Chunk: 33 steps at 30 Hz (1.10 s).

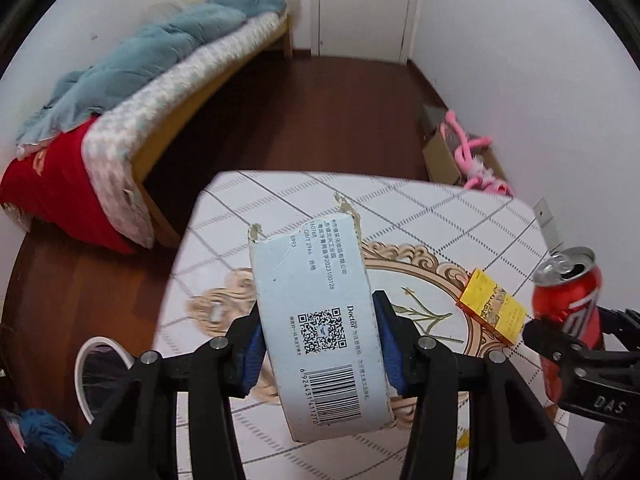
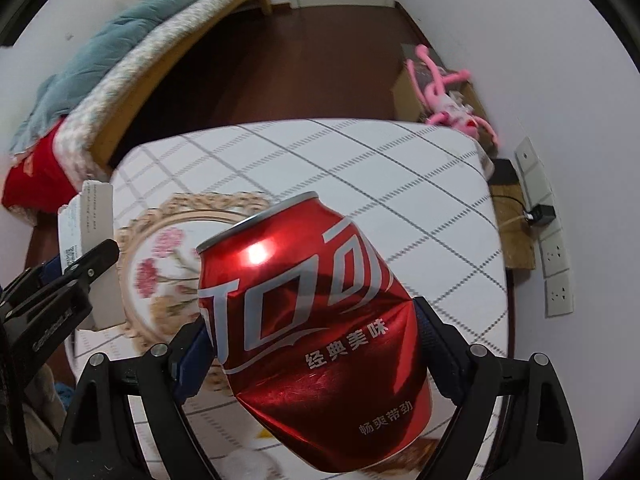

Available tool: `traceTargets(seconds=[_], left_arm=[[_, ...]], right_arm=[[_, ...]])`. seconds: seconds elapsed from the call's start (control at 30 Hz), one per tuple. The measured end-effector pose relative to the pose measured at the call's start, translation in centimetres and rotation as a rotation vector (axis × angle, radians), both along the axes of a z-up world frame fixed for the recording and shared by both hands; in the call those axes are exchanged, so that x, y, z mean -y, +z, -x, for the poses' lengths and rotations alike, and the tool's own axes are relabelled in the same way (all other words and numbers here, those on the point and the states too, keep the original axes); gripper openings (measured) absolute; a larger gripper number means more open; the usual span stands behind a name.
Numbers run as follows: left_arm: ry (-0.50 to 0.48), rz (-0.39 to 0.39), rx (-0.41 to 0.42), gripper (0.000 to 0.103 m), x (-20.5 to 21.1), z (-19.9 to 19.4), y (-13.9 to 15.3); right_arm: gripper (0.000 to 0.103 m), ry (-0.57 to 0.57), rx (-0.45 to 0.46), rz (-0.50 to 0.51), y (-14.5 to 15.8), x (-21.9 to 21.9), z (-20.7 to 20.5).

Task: Collect trash
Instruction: 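Carry the white box and red can toward the white bin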

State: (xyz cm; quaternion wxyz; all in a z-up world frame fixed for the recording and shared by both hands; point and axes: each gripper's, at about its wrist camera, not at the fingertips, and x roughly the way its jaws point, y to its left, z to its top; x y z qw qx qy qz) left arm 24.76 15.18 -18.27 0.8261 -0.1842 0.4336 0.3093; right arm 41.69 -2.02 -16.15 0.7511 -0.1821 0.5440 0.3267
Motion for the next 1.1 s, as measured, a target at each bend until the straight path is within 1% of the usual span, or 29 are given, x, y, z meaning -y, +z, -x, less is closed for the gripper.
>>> traceTargets(seconds=[0.17,0.23,0.37,0.5,0.57,0.7,0.77,0.83,0.97,1.1], left_arm=[[0.028,-0.032,0.049,0.045,-1.4,4.8,3.5],[0.048,-0.049,0.069,0.045,-2.4,7.6,5.1],[0.099,-0.093,0.086,0.045,-4.0,12.8,7.3],[0.158,-0.135,0.086,0.045,-6.0,17.8,8.5],[0.191,-0.152,0.073,0.045,-7.1,20.3,8.6],[0.262,-0.152,0.053,0.045,-9.5,24.9,7.6],[0.292,-0.146,0.041,0.045,-10.6,26.7,6.8],[0.337,-0.125,0.029,0.045,-12.2,29.4,5.4],[0.403,-0.07,0.003,0.045,-14.9,33.0,2.6],[0.47,0.008,-0.024,0.045,-17.9,36.6,-1.4]], right_arm=[[0.09,0.061,0.012,-0.074,3.5,-2.0,3.8],[0.09,0.087,0.013,-0.103,4.7,-2.9,5.5],[0.09,0.15,0.007,-0.168,7.1,-5.5,9.7],[0.089,0.227,-0.013,-0.218,8.4,-9.0,14.8],[0.089,0.262,-0.026,-0.23,8.6,-10.8,17.1],[0.089,0.333,-0.061,-0.242,8.3,-14.5,21.9],[0.089,0.376,-0.088,-0.241,7.6,-16.8,24.8],[0.089,0.41,-0.111,-0.236,6.7,-18.7,27.3],[0.088,0.473,-0.172,-0.207,4.0,-23.1,32.7],[0.088,0.517,-0.209,-0.159,0.2,-27.0,36.8]])
